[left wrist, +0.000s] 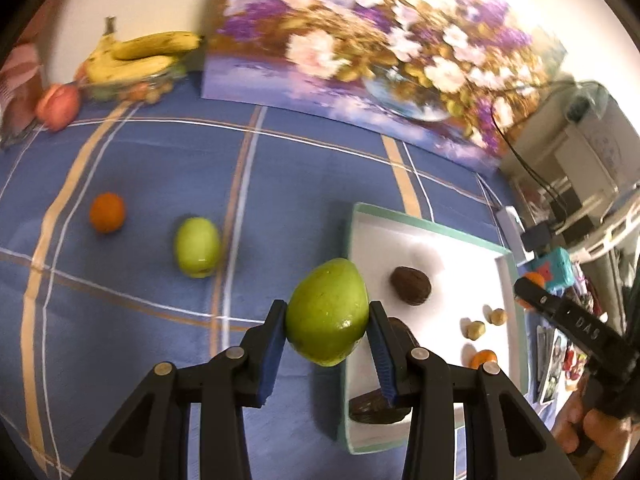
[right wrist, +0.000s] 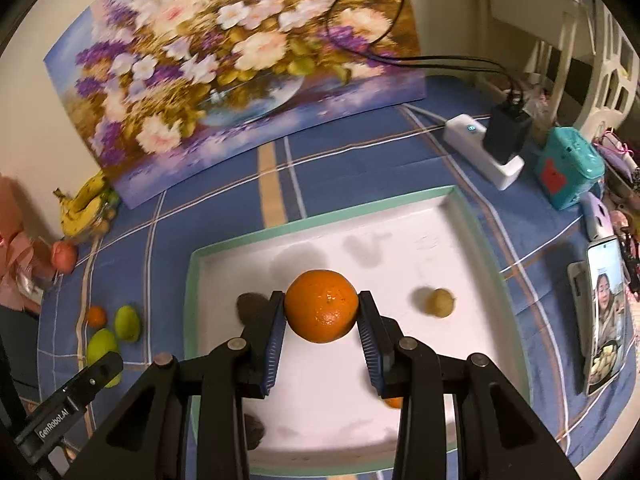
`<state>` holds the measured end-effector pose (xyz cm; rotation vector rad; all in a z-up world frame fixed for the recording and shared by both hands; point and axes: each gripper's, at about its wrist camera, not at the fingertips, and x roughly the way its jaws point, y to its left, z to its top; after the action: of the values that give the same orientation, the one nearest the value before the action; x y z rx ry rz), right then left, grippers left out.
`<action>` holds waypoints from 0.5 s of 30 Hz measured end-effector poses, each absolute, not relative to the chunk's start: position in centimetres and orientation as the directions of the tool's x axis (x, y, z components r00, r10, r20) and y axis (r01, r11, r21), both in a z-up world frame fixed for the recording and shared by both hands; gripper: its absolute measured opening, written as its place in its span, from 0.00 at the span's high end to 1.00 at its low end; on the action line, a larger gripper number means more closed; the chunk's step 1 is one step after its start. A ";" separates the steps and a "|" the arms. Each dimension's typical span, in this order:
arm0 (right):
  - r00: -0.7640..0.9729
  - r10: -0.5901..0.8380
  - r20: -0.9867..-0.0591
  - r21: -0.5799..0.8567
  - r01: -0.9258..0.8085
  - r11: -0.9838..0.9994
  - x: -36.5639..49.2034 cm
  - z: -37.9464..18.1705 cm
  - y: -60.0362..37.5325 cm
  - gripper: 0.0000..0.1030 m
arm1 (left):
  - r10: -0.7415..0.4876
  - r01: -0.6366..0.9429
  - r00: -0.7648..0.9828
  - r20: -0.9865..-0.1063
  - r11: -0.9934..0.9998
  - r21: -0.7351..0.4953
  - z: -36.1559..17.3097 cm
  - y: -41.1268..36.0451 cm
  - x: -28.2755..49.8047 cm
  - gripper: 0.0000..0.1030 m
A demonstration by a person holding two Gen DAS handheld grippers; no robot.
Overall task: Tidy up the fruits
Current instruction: 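Carry the green pear over the tray with the left tool while the right tool carries the orange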
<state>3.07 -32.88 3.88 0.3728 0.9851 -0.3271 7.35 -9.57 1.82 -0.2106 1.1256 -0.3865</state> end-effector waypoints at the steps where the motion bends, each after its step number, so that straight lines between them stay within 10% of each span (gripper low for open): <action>1: 0.513 -0.106 -0.852 0.151 0.434 0.888 3.0 4.0 -33.1 0.64 | -0.403 0.200 0.366 -0.839 0.915 -0.351 1.6 -10.1 7.5 0.59; 15: 0.553 -0.186 -0.812 0.111 0.459 0.881 3.4 6.0 -37.1 0.64 | -0.400 0.289 0.369 -0.839 0.907 -0.305 1.0 -15.9 9.8 0.59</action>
<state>3.39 -37.06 6.03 0.3291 0.9093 -0.3896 9.80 -15.92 1.00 -0.1122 1.1085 -0.4434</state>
